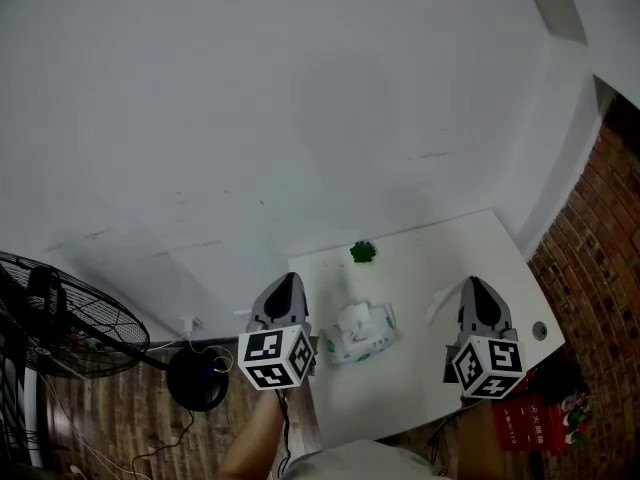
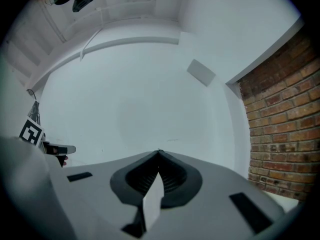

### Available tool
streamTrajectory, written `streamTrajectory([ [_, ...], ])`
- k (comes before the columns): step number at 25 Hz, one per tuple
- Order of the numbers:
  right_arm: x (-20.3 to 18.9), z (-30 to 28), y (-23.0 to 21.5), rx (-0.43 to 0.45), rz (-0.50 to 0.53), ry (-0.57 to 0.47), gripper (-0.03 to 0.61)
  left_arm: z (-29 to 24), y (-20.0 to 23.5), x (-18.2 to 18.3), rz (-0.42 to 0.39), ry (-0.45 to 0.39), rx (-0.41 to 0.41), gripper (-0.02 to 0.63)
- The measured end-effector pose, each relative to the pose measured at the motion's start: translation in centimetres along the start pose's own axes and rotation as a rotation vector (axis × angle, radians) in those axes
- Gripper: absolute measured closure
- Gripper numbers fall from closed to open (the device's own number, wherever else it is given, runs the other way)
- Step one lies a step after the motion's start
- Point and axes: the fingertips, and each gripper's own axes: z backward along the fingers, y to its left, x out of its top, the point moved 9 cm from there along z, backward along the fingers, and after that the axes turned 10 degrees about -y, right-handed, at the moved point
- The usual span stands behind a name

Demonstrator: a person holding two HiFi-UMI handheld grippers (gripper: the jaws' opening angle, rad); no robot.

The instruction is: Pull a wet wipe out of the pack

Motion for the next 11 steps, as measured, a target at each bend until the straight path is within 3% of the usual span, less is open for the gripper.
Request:
streamTrajectory([
  [11,-0.15,0.55,0.45,-0.004,0.012,0.009,0.577,0.34,-0.15,-0.27,0.015,0.007,-0.005,0.611],
])
